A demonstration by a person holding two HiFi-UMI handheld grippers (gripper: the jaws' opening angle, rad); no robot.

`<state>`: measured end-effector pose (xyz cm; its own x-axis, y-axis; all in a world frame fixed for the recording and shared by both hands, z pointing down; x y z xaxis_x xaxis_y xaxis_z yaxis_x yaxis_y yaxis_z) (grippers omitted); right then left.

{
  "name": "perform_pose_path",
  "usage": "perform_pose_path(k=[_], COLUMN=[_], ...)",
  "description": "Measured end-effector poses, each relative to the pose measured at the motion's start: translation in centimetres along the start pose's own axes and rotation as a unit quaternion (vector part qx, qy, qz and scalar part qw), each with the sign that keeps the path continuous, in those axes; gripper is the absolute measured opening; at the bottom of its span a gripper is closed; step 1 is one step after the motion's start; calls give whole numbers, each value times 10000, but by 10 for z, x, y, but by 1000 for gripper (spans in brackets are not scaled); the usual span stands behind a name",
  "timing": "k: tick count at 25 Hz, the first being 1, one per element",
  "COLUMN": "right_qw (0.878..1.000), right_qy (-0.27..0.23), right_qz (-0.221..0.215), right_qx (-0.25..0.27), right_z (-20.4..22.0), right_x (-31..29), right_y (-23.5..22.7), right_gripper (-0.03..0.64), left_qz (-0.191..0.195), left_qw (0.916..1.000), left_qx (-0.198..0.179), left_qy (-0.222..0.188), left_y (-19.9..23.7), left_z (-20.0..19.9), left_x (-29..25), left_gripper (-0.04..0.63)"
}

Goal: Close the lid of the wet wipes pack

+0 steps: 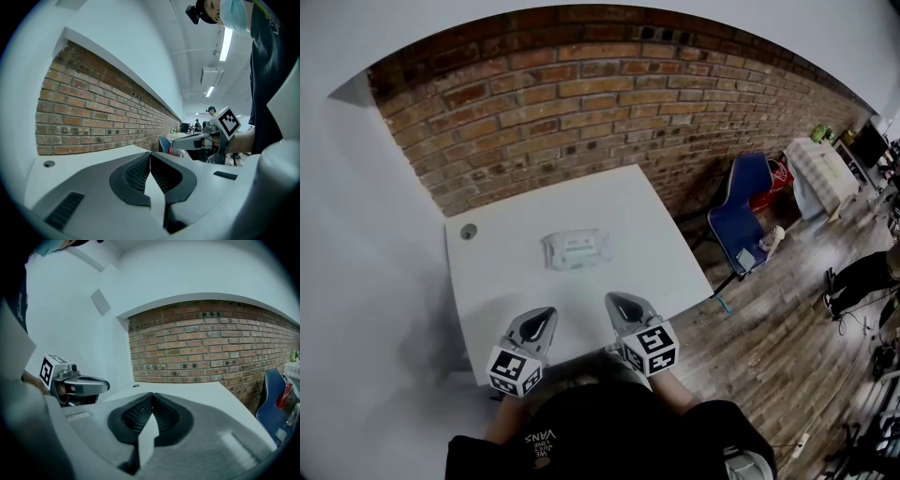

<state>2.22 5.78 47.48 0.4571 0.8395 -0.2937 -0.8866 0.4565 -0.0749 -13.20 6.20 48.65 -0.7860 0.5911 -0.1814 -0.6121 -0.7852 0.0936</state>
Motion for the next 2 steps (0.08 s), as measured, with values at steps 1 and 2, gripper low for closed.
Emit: perform_pose_path(k=[1, 2], right_qw=[10000, 10000], right_qy=[4, 8], right_qz=[0, -1], right_qx=[-1, -3], right_z=[0, 1], right_x=[0, 0], right_y=[0, -1], right_gripper=[-3, -3], left_qz=[-2, -3], left_qw=[10000, 10000], left_qx=[1, 2], left_qy=[5, 10], left_y=[0, 0], left_z=[1, 1], left_x=[0, -1], left_gripper=[-2, -2])
Point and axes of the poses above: the fingertips, and each gripper's own axes: x backward along the fingers, y to its left, z out of its underside, the point moved 3 cm from there along x, backward along the fingers
